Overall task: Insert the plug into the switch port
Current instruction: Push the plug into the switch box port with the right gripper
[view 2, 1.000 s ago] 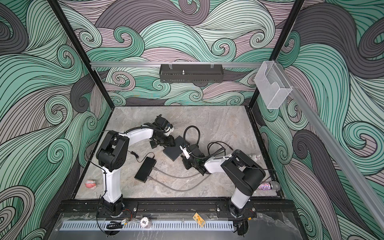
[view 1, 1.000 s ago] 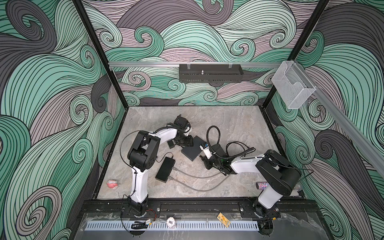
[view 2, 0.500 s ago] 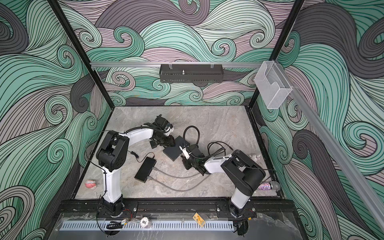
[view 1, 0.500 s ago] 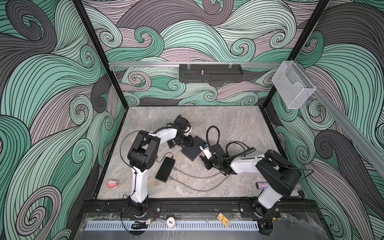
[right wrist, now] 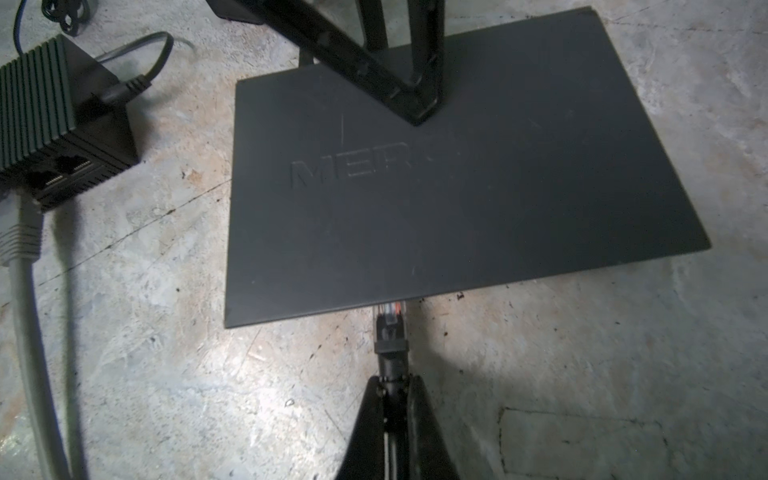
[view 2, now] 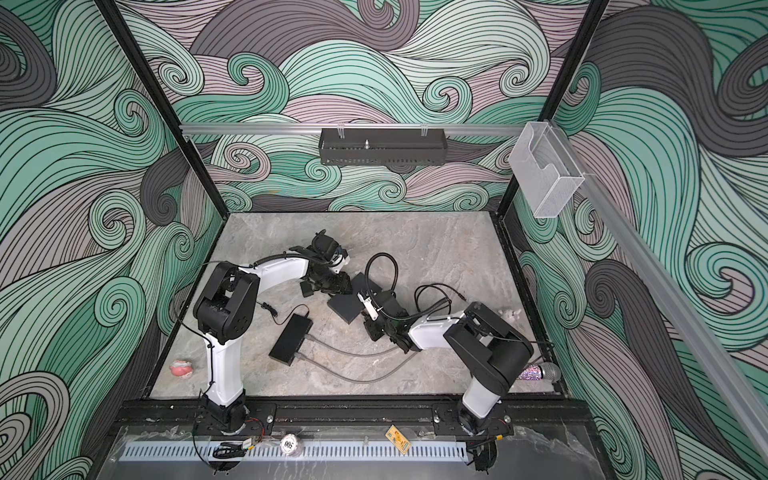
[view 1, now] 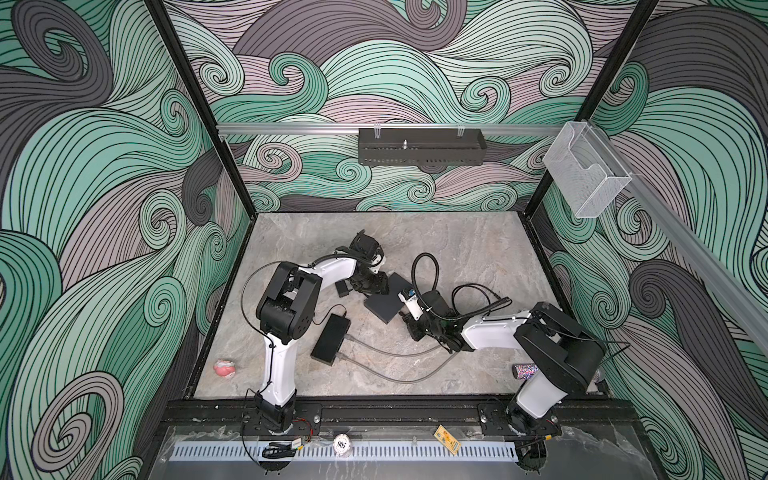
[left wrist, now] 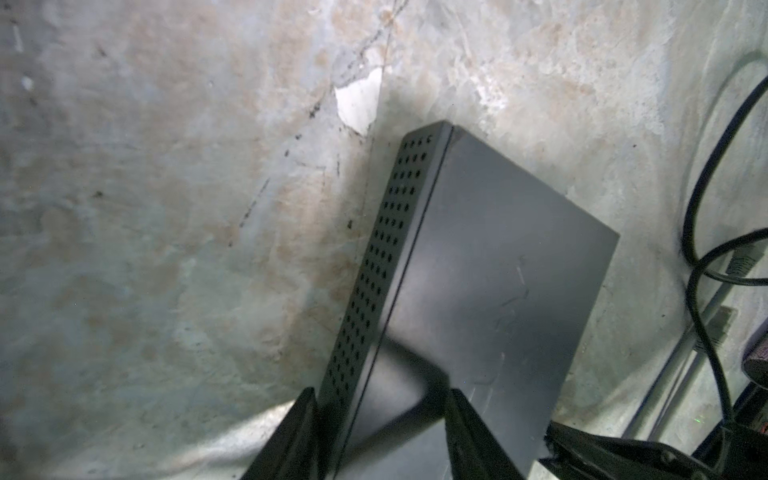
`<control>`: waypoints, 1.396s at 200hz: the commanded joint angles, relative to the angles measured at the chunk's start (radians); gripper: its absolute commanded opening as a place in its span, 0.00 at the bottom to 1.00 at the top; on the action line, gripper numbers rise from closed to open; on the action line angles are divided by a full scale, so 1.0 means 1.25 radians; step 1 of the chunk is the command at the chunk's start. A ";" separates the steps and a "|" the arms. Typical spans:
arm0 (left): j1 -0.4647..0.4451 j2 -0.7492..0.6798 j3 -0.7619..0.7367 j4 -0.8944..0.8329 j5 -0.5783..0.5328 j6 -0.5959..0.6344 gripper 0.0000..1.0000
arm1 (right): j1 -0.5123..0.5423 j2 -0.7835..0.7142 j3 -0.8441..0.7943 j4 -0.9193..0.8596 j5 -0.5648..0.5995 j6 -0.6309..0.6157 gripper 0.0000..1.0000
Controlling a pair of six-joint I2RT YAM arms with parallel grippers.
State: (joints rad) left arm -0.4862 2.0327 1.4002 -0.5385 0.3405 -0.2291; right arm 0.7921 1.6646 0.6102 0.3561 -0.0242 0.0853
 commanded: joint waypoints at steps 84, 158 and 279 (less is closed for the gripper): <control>-0.061 0.025 -0.038 -0.074 0.082 -0.022 0.48 | -0.004 0.050 0.074 0.134 0.017 -0.012 0.00; -0.078 0.024 -0.096 -0.036 0.102 -0.061 0.46 | -0.027 0.050 0.150 0.086 0.051 -0.027 0.00; -0.102 -0.017 -0.195 0.072 0.140 -0.128 0.43 | -0.033 0.088 0.217 0.139 0.014 -0.071 0.00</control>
State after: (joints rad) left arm -0.4892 1.9549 1.2106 -0.2417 0.2794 -0.3485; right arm 0.7509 1.7515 0.7681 0.2111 -0.0284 0.0322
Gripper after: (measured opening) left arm 0.438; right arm 0.081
